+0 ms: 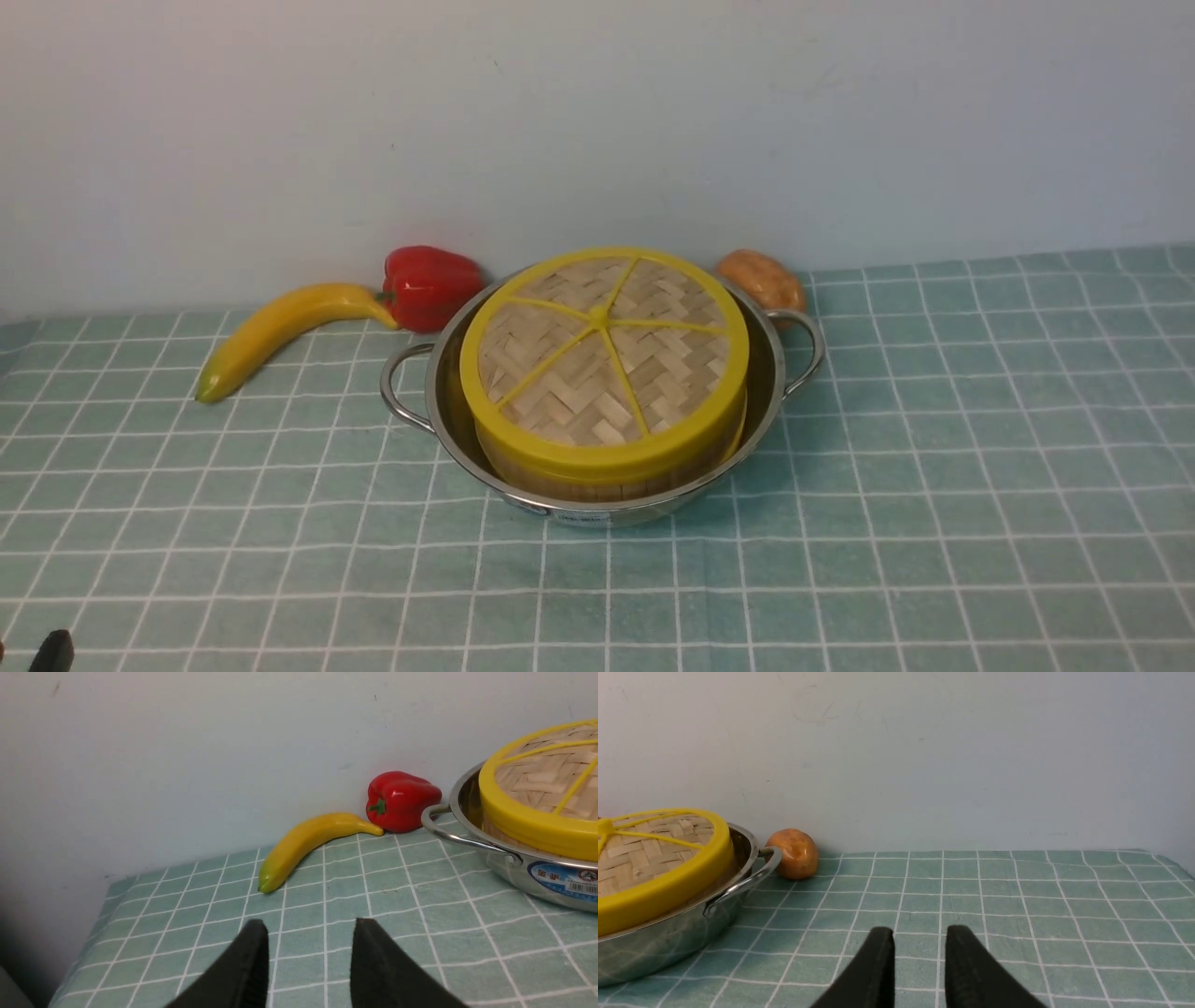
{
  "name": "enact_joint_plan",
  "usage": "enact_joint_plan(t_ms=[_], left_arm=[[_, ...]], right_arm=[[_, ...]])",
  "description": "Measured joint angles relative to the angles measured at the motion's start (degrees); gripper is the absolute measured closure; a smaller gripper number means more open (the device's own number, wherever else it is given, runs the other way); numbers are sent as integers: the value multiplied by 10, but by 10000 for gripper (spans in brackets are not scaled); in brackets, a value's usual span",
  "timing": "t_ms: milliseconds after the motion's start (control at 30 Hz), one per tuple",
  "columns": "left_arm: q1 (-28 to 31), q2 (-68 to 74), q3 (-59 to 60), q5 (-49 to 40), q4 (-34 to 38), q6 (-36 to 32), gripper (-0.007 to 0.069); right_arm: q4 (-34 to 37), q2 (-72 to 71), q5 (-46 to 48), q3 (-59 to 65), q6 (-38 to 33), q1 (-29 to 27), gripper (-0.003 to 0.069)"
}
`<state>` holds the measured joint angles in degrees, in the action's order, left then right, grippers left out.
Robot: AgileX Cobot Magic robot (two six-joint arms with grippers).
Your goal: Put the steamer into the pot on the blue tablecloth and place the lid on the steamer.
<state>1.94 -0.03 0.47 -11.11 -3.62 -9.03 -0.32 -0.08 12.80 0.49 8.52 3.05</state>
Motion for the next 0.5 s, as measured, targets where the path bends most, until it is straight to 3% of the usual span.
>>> enact_joint_plan(t_ms=[500], left_arm=[[0, 0, 0, 0, 0, 0, 382]], right_arm=[[0, 0, 0, 0, 0, 0, 431]])
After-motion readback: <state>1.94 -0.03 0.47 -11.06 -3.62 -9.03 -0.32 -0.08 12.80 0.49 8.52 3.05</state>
